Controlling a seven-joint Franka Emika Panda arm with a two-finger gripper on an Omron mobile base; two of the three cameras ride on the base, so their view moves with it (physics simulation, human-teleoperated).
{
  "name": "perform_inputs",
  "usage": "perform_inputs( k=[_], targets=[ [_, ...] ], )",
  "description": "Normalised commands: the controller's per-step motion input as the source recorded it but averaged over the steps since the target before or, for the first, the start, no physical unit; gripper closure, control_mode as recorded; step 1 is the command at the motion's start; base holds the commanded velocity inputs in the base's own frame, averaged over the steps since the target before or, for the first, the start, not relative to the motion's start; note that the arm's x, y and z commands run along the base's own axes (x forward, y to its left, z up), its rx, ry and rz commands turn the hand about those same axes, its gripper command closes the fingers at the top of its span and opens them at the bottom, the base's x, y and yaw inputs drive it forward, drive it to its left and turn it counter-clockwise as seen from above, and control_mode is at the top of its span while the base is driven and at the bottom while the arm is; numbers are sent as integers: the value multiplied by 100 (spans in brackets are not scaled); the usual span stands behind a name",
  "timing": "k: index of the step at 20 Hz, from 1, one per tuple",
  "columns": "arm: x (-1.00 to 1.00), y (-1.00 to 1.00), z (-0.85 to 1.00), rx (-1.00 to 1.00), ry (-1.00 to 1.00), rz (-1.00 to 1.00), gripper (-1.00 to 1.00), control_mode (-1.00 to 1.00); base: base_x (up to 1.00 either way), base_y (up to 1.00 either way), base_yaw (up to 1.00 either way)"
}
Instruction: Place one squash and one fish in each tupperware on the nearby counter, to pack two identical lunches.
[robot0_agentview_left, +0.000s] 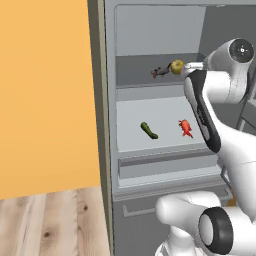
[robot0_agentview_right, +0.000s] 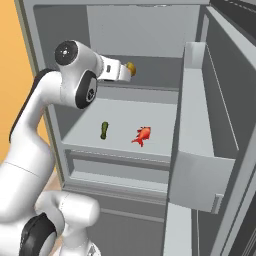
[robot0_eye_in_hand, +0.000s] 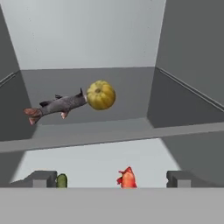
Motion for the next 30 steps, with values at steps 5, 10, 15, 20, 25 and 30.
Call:
perform_inputs(
  k=[5,10,15,20,25,30],
  targets=[
    [53,0,-3,2,4,3,-100,-100,0,0,0],
    [56,0,-9,2,9,5,-100,-100,0,0,0],
    [52,0,-4,1,5,2,-100,-100,0,0,0],
    [46,0,-11,0,0,0,-100,-100,0,0,0],
    [44,-12,-17,2,0,0,-100,-100,0,0,0],
    [49,-12,-14,2,0,0,-100,-100,0,0,0]
  ],
)
